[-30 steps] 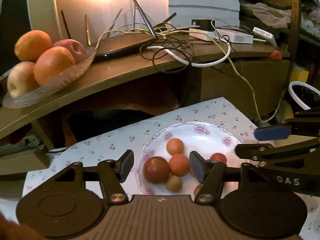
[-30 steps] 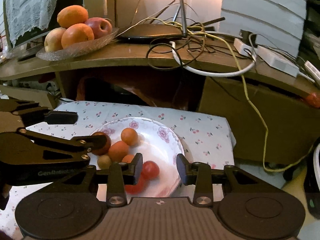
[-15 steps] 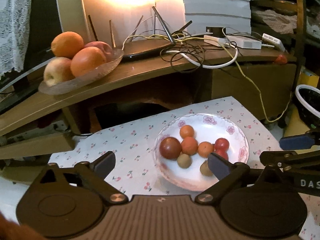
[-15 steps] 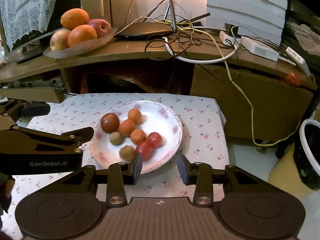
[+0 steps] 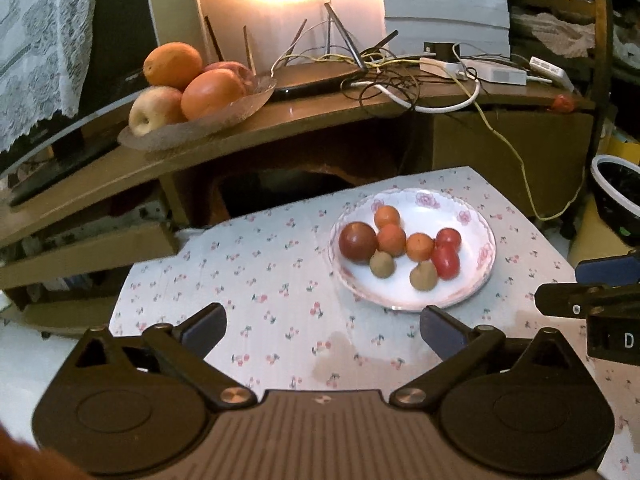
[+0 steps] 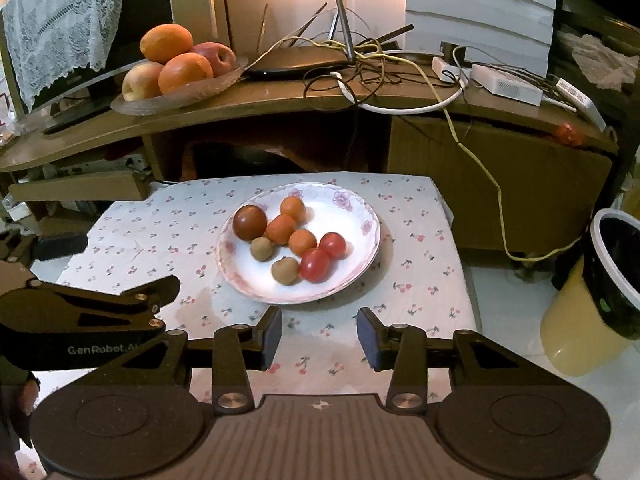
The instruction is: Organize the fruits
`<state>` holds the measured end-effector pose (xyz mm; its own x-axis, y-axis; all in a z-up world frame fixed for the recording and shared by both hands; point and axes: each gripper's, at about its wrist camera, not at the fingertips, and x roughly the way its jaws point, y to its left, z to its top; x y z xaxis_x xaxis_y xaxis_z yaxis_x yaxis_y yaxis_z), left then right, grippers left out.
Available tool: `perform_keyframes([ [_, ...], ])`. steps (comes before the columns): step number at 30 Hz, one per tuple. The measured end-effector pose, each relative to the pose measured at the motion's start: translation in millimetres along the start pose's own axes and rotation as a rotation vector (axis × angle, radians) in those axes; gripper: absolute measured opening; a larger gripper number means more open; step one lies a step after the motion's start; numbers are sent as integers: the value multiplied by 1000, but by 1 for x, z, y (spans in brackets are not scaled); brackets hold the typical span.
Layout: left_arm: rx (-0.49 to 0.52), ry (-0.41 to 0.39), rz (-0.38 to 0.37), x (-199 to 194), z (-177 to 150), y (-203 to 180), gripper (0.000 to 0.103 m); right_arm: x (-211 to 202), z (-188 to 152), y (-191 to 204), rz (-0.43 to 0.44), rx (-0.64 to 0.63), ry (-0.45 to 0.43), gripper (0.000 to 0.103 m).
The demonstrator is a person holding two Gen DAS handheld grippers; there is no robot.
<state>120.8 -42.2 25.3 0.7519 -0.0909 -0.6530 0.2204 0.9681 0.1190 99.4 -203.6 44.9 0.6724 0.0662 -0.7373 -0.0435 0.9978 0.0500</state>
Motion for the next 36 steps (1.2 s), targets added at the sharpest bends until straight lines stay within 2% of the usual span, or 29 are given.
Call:
perform_keyframes([
  [13, -42, 21, -2, -26, -30, 10, 103, -19, -26, 14, 4, 9, 20, 43],
  [36, -22, 78, -27, -54, -70, -5, 103, -43, -72, 30, 9, 30, 66, 43],
])
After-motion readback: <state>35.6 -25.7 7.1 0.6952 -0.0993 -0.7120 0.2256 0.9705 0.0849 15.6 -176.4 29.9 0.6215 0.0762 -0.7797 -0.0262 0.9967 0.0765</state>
